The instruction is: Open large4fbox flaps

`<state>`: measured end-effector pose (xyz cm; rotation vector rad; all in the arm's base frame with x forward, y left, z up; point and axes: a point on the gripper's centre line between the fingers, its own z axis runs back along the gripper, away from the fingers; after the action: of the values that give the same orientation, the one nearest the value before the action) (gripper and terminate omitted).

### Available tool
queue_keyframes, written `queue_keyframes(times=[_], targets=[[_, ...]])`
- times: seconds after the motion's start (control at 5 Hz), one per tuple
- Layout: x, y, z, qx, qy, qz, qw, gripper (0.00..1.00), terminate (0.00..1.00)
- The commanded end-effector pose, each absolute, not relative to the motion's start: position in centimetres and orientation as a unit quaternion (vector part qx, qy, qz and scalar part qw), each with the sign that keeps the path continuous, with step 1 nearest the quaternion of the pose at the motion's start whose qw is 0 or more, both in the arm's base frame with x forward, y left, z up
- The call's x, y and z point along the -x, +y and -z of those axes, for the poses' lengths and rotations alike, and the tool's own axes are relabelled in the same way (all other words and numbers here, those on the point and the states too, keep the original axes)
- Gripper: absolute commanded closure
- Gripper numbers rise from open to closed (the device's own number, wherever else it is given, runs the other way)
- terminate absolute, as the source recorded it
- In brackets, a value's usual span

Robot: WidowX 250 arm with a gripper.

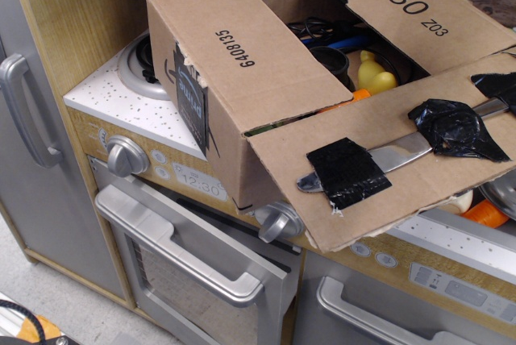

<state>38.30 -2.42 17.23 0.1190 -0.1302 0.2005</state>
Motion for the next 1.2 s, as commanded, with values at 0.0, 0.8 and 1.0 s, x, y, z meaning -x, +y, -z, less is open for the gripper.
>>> queue_keyframes(times=[0.0, 0.8, 1.0], targets=[[-38.3, -2.4, -17.2, -0.059, -0.065, -0.1, 0.991, 0.0, 0.0], [-38.9, -2.2, -10.9, -0.042, -0.07, -0.04, 0.996, 0.0, 0.0], [-38.9, -2.6, -9.7, -0.037, -0.079, -0.04, 0.995, 0.0, 0.0]])
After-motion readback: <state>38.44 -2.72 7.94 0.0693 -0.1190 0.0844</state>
